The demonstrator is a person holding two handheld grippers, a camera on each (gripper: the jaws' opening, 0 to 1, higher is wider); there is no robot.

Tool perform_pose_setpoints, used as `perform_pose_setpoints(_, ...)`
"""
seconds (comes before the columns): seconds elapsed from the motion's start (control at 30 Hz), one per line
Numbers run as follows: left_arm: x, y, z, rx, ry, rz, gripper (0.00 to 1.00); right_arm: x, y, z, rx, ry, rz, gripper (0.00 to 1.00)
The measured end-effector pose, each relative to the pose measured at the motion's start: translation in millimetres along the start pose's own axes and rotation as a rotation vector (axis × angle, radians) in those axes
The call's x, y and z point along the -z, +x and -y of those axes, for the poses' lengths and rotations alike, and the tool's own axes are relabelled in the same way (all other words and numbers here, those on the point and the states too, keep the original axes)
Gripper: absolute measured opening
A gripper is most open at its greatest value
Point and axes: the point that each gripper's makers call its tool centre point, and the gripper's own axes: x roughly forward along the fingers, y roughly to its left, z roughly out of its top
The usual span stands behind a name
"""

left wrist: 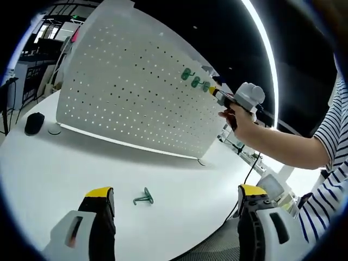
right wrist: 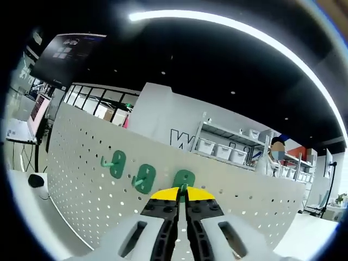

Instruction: Insert the hook assembly into the mounting plate slot until the hook locks in place.

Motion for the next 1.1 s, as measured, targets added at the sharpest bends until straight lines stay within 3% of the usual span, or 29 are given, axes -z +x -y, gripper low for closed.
perform_pose_setpoints(0.27,2.9,1,-0.6,-0.002,-0.002,-0.015,0.95,0.7,0,0,0.007,0.021,0.017,0.00)
perform_pose_setpoints(0.4,3.6,1,-0.9,-0.003,0.000,-0.019,0.95,6.5,3,-1,0.007,-0.008,0.012,0.00)
perform_pose_setpoints(0.7,5.6,2,-1.4,-0.006,0.001,-0.030,0.95,9.4,4,-2,0.018,0.028,-0.002,0.00)
perform_pose_setpoints(0.77,6.7,3,-0.3,-0.001,0.000,-0.035,0.96,11.2,5,-2,0.004,0.085,-0.005,0.00)
perform_pose_setpoints(1.1,10.0,3,0.2,-0.003,0.013,-0.054,0.96,10.9,4,-3,-0.012,0.058,-0.048,0.02)
